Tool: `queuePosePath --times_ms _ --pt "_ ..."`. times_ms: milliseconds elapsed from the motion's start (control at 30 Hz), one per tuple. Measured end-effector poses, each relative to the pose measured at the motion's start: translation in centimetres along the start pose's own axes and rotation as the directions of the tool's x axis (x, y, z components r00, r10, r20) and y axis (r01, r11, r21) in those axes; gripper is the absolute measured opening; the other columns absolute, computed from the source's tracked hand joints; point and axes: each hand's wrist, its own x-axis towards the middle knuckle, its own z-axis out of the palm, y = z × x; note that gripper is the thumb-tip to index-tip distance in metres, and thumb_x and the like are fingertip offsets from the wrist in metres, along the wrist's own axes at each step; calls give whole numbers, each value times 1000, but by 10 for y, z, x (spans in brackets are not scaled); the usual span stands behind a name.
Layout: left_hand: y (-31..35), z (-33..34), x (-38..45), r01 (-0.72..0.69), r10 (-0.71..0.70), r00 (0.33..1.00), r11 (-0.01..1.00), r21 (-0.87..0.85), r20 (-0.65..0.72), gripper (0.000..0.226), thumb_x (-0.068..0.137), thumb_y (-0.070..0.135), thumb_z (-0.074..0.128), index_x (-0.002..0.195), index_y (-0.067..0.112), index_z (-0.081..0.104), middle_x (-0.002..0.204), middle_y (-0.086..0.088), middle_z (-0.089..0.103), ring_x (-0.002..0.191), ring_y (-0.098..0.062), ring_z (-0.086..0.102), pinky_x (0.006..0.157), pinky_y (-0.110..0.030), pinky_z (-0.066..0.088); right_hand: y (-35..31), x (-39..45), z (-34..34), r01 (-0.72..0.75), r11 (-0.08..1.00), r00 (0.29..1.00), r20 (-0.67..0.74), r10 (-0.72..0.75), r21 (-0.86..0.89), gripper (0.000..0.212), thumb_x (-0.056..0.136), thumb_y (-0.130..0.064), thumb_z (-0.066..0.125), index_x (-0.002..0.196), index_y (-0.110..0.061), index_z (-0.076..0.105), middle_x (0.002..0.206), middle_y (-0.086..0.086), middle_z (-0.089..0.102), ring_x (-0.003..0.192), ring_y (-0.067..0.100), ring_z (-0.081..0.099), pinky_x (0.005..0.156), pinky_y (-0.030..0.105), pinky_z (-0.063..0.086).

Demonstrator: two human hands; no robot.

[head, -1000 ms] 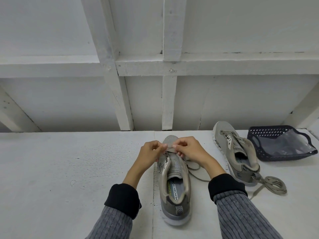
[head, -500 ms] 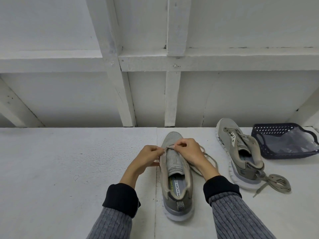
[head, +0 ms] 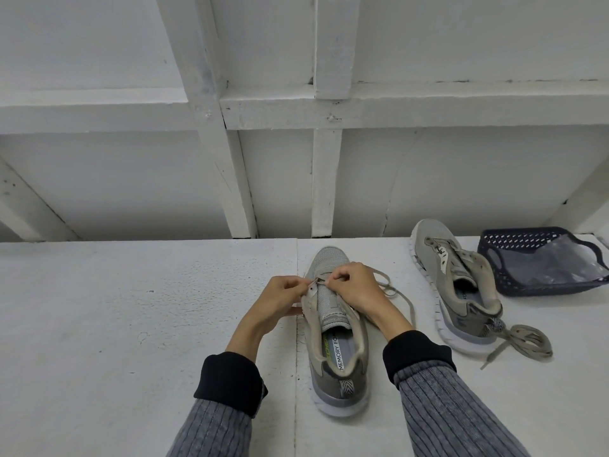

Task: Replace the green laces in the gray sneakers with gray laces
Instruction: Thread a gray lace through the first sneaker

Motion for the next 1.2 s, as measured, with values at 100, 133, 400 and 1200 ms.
queuePosePath --times_ms 100,133,400,1200 --pt "0 -1 -1 -1 1 1000 1000 -5 8 22 99 8 52 110 1 70 90 -5 70 73 -3 69 64 -21 55 0 0 0 3 1000 1000 8 -4 11 10 85 -9 68 78 -8 74 69 -3 65 67 5 56 65 22 45" --pt "0 -1 -1 -2 2 1000 1000 -6 9 22 99 7 52 109 1 70 89 -5 70 73 -3 69 64 -21 55 1 -1 0 8 1000 1000 3 -8 23 10 85 -9 68 78 -8 75 71 0 66 68 7 57 65 23 46" --pt "1 0 0 -2 2 1000 1000 -11 -4 21 99 7 52 108 3 70 88 -3 71 71 -1 69 62 -19 55 -1 -2 -1 9 1000 1000 26 -10 5 13 86 -9 67 74 -12 73 64 -5 62 63 4 55 62 19 43" --pt "-17 -15 11 -313 3 839 821 -477 -544 7 106 16 40 101 12 44 80 -2 50 62 -10 46 62 -25 47 0 -49 14 -3 995 963 -268 29 97 33 82 -12 64 113 -18 51 109 -3 47 102 14 49 83 21 40"
